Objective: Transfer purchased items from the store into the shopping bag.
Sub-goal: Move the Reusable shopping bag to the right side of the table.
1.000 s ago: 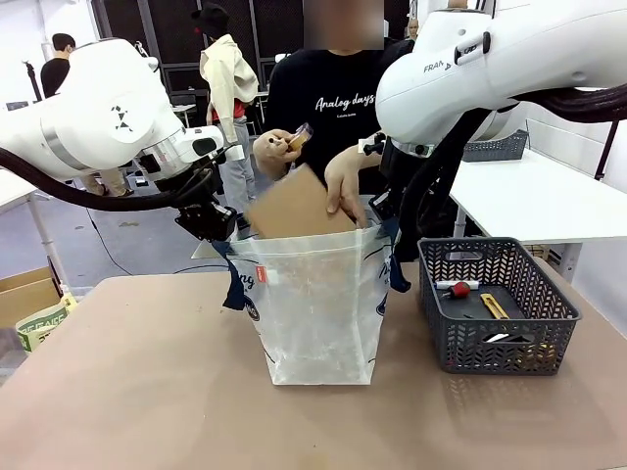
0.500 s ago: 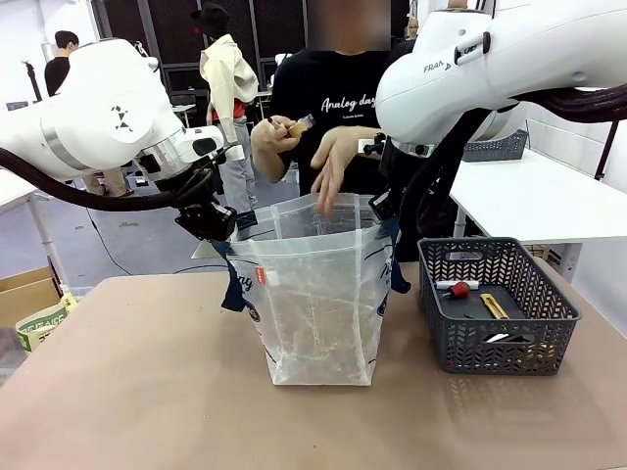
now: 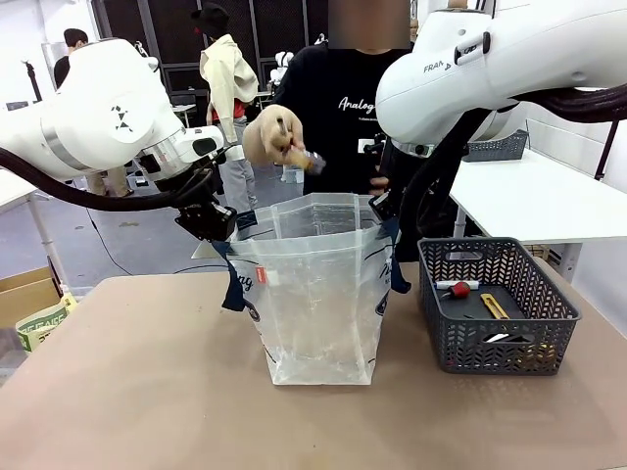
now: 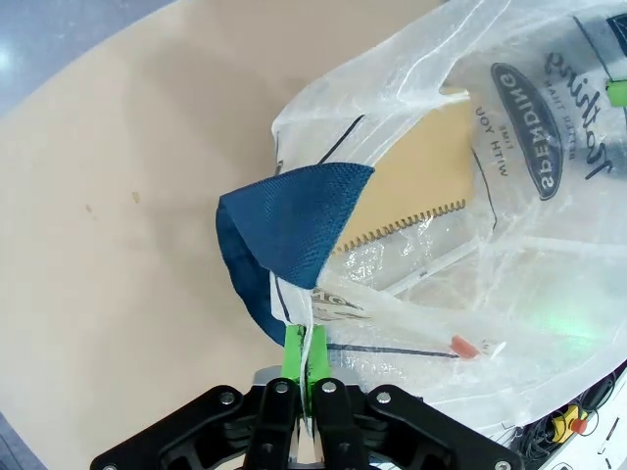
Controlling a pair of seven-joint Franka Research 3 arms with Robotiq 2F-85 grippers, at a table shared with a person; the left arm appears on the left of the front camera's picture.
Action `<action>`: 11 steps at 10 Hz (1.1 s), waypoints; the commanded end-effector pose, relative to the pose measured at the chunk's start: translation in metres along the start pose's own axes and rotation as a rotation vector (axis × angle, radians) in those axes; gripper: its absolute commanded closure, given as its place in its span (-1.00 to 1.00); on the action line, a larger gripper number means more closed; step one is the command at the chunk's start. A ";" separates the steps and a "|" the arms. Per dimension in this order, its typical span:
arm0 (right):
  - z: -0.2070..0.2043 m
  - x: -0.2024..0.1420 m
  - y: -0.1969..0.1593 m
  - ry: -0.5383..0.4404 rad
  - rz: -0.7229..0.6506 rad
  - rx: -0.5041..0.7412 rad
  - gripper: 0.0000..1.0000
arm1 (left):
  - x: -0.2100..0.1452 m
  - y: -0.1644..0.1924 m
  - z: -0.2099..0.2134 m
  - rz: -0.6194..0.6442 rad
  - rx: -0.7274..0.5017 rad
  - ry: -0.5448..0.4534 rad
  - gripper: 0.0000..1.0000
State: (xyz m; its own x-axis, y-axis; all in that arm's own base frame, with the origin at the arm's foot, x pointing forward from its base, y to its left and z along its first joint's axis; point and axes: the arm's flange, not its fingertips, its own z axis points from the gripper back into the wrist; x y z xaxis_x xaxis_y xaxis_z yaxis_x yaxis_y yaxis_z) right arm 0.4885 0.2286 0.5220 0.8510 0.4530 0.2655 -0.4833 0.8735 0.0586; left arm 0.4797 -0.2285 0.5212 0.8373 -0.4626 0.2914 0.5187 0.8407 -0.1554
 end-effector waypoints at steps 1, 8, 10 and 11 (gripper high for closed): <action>0.000 0.000 0.000 -0.001 -0.001 0.000 1.00 | 0.000 0.000 0.002 0.010 0.002 -0.005 1.00; 0.000 0.000 0.000 -0.001 -0.001 0.000 1.00 | 0.000 0.000 0.002 0.010 0.002 -0.005 1.00; 0.000 0.000 0.000 -0.001 -0.001 0.000 1.00 | 0.000 0.000 0.002 0.010 0.002 -0.005 1.00; 0.000 0.000 0.000 -0.001 -0.001 0.000 1.00 | 0.000 0.000 0.002 0.010 0.002 -0.005 1.00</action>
State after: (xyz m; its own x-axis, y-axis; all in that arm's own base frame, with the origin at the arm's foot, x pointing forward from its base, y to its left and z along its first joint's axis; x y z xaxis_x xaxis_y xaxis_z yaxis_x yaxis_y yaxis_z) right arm 0.4885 0.2286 0.5220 0.8510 0.4530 0.2655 -0.4833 0.8735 0.0586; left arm 0.4797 -0.2285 0.5213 0.8372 -0.4626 0.2916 0.5187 0.8407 -0.1554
